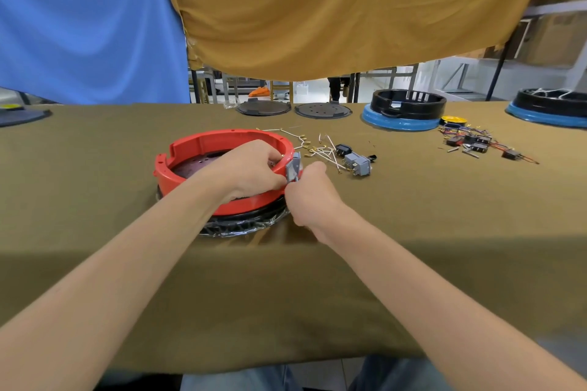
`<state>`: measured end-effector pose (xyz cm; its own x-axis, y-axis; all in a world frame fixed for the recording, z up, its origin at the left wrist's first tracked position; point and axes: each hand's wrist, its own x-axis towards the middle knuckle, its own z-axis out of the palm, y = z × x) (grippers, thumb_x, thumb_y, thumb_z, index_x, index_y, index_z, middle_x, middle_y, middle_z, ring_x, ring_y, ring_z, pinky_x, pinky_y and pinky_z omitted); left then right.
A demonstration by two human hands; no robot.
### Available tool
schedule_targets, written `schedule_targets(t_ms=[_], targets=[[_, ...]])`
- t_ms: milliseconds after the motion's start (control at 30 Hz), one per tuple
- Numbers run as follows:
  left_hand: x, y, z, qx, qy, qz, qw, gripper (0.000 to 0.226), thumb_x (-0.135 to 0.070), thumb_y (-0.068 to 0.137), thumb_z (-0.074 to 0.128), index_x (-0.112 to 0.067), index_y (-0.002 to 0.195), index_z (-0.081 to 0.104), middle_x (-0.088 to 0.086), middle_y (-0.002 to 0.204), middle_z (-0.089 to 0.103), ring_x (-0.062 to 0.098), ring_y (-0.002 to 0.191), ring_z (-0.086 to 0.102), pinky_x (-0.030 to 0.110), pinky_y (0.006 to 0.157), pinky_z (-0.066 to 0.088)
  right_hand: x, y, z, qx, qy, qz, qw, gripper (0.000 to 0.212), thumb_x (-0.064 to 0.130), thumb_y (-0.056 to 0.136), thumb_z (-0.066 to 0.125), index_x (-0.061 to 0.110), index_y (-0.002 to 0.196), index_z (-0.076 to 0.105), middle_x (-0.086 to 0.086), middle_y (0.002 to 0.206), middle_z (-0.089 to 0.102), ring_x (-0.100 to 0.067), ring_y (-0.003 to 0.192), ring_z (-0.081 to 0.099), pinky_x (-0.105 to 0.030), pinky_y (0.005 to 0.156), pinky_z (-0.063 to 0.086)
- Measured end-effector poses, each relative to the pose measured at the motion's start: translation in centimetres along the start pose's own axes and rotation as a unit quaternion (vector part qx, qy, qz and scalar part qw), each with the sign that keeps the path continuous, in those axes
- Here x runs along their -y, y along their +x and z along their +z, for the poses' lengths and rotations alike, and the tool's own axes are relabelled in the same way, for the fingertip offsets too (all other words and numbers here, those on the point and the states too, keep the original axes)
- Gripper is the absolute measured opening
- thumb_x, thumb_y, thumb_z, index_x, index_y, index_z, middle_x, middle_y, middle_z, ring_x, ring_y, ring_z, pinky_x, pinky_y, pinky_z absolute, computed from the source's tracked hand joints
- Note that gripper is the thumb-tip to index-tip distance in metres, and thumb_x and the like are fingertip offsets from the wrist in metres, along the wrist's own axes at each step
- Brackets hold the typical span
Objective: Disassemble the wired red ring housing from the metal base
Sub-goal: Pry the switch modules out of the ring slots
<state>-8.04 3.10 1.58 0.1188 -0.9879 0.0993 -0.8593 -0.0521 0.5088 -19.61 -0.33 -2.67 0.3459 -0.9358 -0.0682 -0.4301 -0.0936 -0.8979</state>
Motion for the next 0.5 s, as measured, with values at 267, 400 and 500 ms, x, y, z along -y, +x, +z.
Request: schedule_targets(t_ms=[267,400,500], targets=[[0.1,0.2,0.4,-0.014,-0.006,-0.001,1.0,0.031,-0.026,0.086,0.067,0.002,0.1,0.068,0.022,0.097,0.069,0.02,0.073,0.05,0.043,0.078,0.052,0.4,-0.9,0.8,-0.048,0.217,0.064,0.973,0.011,0.001,0.096,0.038,0.008,0.102,0.045,-0.004,0.08,0.04,-0.016,0.058,0.032,-0.027,0.048,0.028],[0.1,0.0,0.2,-0.003,-0.019,-0.003,1.0,0.03,-0.022,0.086,0.068,0.007,0.092,0.063,0.011,0.073,0.05,0.02,0.066,0.04,0.033,0.064,0.035,1.1,-0.5,-0.1,-0.013,0.298,0.083,0.951,0.026,-0.007,0.093,0.034,0.013,0.077,0.038,-0.001,0.065,0.027,-0.014,0.049,0.02,-0.018,0.04,0.016],[0.0,-0.1,0.0,0.004,-0.017,-0.006,1.0,0.029,-0.02,0.086,0.067,0.007,0.091,0.062,0.009,0.072,0.049,0.02,0.066,0.041,0.032,0.064,0.035,0.4,-0.4,-0.3,-0.016,0.152,0.034,0.988,0.007,0.003,0.095,0.043,0.008,0.099,0.045,-0.003,0.072,0.036,-0.017,0.053,0.031,-0.023,0.04,0.028]])
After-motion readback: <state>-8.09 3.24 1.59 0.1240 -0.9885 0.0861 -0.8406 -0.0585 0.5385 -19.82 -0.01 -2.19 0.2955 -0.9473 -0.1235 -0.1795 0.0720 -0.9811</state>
